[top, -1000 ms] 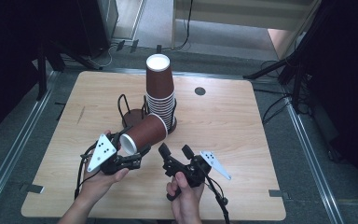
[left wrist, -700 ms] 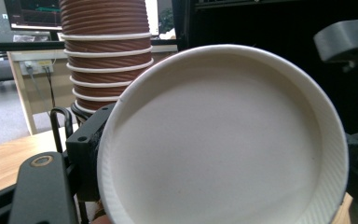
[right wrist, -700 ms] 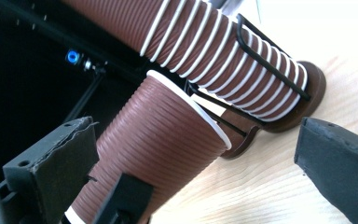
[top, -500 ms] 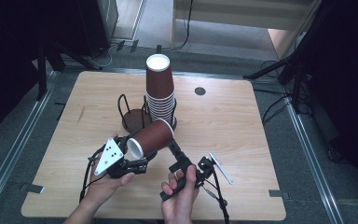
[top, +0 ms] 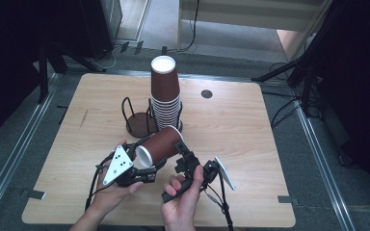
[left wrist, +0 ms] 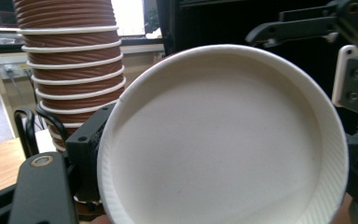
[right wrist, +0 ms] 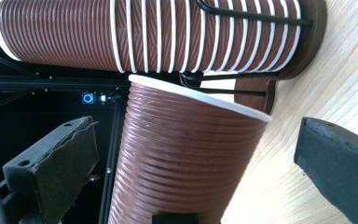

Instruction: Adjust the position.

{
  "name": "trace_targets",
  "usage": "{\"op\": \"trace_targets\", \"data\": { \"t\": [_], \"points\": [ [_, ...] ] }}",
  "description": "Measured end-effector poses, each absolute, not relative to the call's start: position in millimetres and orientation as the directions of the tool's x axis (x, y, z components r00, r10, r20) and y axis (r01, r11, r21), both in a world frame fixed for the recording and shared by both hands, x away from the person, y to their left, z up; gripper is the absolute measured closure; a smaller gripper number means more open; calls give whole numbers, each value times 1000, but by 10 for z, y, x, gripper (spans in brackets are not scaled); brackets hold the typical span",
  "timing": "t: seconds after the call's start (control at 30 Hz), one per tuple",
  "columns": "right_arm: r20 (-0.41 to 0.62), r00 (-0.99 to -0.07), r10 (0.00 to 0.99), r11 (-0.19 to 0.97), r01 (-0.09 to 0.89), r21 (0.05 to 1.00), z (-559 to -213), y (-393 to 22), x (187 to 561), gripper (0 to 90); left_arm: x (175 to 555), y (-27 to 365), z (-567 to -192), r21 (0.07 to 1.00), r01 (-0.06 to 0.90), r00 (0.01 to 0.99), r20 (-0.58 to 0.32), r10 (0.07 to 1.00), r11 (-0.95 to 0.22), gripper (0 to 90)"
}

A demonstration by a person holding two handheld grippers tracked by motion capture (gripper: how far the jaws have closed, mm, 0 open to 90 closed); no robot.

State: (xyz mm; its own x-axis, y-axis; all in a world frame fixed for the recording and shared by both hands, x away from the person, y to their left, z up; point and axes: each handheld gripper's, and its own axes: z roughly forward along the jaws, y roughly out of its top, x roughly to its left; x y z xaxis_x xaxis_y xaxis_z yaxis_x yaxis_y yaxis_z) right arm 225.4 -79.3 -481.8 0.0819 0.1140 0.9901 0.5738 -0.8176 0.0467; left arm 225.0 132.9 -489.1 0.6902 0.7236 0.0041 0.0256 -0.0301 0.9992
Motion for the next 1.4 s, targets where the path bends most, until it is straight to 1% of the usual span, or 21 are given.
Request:
{"op": "trace_targets", "data": {
  "t": [0.07,0.1,0.13,0.33,0.8,1.2,1.37,1.4],
  "points": [
    [986,109,124,-827,560,42,-4819,-791,2254,0,2247,1316,-4900,999,24,691,11,723,-38,199],
    [988,111,105,-826,563,24,-4819,-794,2259,0,2246,1312,-4906,999,24,692,14,721,-42,199],
    [991,102,85,-823,568,12,-4823,-795,2267,0,2244,1308,-4911,999,24,693,16,721,-45,199],
    [993,104,63,-821,571,-8,-4839,-788,2299,0,2231,1282,-4917,999,15,701,26,713,-51,200],
    [991,123,45,-804,594,-37,-4907,-751,2378,0,2193,1240,-4922,997,-9,735,59,676,-77,211],
    [992,119,33,-766,641,-52,-4976,-729,2433,0,2193,1241,-4929,995,-9,749,73,659,-100,223],
    [994,106,9,-737,673,-65,-5008,-711,2455,0,2195,1243,-4935,994,-21,752,85,654,-106,221],
    [995,103,7,-737,673,-65,-5013,-714,2456,13,2198,1244,-4939,994,-20,752,86,653,-108,220]
  ]
}}
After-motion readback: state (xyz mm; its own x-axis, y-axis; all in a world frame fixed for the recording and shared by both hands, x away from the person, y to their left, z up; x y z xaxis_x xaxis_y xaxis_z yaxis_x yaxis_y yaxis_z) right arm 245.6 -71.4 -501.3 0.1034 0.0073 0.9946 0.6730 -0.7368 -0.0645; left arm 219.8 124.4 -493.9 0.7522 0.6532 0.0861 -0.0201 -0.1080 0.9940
